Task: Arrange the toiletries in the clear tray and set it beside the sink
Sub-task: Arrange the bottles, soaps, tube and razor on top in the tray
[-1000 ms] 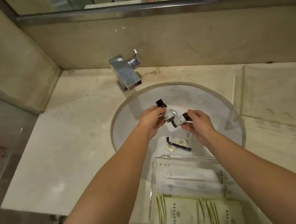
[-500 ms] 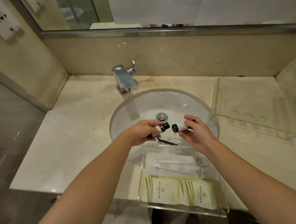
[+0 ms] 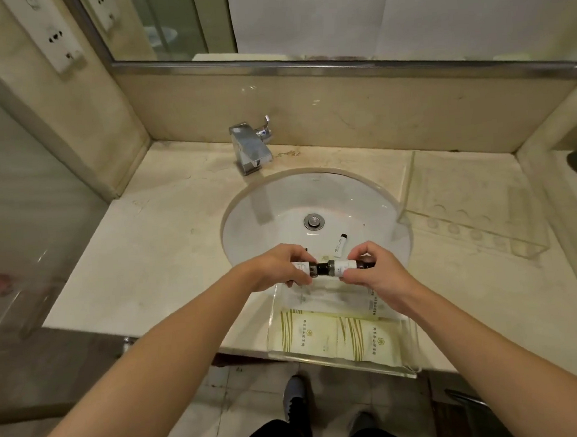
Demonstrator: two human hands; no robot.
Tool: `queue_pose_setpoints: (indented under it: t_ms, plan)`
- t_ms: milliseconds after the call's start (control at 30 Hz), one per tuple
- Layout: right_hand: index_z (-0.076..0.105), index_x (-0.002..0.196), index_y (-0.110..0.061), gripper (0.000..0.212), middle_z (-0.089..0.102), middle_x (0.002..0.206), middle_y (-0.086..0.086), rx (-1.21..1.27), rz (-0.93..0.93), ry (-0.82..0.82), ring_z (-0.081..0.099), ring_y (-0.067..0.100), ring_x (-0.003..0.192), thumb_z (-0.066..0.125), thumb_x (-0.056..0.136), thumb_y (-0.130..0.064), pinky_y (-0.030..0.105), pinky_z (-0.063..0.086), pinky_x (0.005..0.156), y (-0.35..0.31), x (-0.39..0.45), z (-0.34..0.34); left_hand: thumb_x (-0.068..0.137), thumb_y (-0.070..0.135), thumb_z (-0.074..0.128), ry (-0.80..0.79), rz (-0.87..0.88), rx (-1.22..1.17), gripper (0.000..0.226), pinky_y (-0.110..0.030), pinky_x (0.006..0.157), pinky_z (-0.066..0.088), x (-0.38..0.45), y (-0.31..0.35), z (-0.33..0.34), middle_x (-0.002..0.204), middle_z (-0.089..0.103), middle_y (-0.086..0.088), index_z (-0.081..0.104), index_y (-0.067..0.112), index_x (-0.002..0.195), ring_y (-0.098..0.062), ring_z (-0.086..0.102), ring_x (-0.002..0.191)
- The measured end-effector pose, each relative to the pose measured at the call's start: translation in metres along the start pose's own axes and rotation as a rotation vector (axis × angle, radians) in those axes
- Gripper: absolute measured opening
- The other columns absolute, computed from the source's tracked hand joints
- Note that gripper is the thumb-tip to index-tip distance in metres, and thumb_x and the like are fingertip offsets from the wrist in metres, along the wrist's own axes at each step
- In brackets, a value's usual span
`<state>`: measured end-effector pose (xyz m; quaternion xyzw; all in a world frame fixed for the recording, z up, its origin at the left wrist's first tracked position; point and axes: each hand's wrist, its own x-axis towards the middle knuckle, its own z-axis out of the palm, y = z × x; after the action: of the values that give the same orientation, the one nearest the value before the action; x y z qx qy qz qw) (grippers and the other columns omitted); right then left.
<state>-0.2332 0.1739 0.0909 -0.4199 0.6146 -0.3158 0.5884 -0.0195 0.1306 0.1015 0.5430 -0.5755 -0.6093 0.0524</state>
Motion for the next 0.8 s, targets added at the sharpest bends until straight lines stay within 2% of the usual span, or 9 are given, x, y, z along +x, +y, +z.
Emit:
queue_pose_setpoints:
  t_ms: [100, 233, 267, 367, 467, 600, 800]
  plan:
    - [0.063, 0.109, -0.021, 0.041, 0.066, 0.098, 0.007, -0.208, -0.012, -0.036, 0.062, 0.018, 0.080, 0.077, 0.074, -0.005, 0.027, 0.051, 0.072, 0.005, -0.012, 0.003, 0.079, -0.001, 0.073, 0.032, 0.025, 0.056, 0.031, -0.024, 0.065, 0.046, -0.007, -0.004, 0.010, 0.103, 0.059, -0.001, 0.061, 0.011, 0.105, -0.016, 0.054, 0.082]
    - [0.067, 0.104, -0.022, 0.028, 0.065, 0.084, -0.006, -0.481, -0.110, -0.062, 0.059, 0.009, 0.072, 0.075, 0.078, -0.016, 0.016, 0.042, 0.059, 0.016, -0.027, 0.006, 0.075, 0.004, 0.077, 0.112, 0.087, 0.196, 0.029, -0.031, 0.093, 0.047, -0.013, -0.014, 0.019, 0.109, 0.065, -0.003, 0.064, 0.012, 0.099, -0.017, 0.059, 0.102]
    - [0.067, 0.104, -0.024, 0.026, 0.064, 0.085, -0.006, -0.575, -0.146, -0.053, 0.058, 0.010, 0.075, 0.073, 0.079, -0.020, 0.017, 0.042, 0.060, 0.021, -0.029, 0.008, 0.074, 0.006, 0.078, 0.131, 0.106, 0.250, 0.029, -0.030, 0.094, 0.046, -0.014, -0.018, 0.021, 0.109, 0.066, -0.003, 0.066, 0.012, 0.100, -0.017, 0.060, 0.104]
    - [0.066, 0.111, -0.025, 0.031, 0.055, 0.096, -0.004, -0.844, -0.240, 0.014, 0.051, 0.012, 0.090, 0.070, 0.081, -0.033, 0.027, 0.044, 0.074, 0.036, -0.033, 0.013, 0.074, 0.012, 0.078, 0.166, 0.137, 0.407, 0.030, -0.023, 0.082, 0.042, -0.020, -0.026, 0.029, 0.102, 0.064, 0.005, 0.068, 0.016, 0.102, -0.013, 0.058, 0.097]
    - [0.063, 0.115, -0.027, 0.036, 0.048, 0.101, -0.006, -0.987, -0.279, 0.042, 0.044, 0.012, 0.098, 0.067, 0.082, -0.040, 0.027, 0.041, 0.082, 0.048, -0.037, 0.017, 0.076, 0.019, 0.077, 0.183, 0.179, 0.616, 0.030, -0.027, 0.081, 0.044, -0.024, -0.030, 0.036, 0.094, 0.056, 0.007, 0.069, 0.019, 0.105, -0.015, 0.055, 0.094]
    - [0.060, 0.121, -0.027, 0.039, 0.049, 0.105, -0.006, -1.053, -0.303, 0.072, 0.044, 0.013, 0.101, 0.065, 0.085, -0.042, 0.026, 0.038, 0.088, 0.057, -0.038, 0.020, 0.081, 0.031, 0.072, 0.232, 0.188, 0.848, 0.031, -0.032, 0.079, 0.039, -0.024, -0.035, 0.043, 0.099, 0.058, 0.002, 0.067, 0.026, 0.111, -0.020, 0.053, 0.097]
    - [0.059, 0.118, -0.026, 0.035, 0.052, 0.111, -0.005, -1.073, -0.320, 0.081, 0.046, 0.014, 0.105, 0.065, 0.085, -0.037, 0.026, 0.038, 0.090, 0.065, -0.034, 0.025, 0.082, 0.034, 0.070, 0.270, 0.185, 0.926, 0.037, -0.032, 0.082, 0.032, -0.021, -0.043, 0.048, 0.109, 0.058, -0.001, 0.064, 0.027, 0.118, -0.022, 0.051, 0.103]
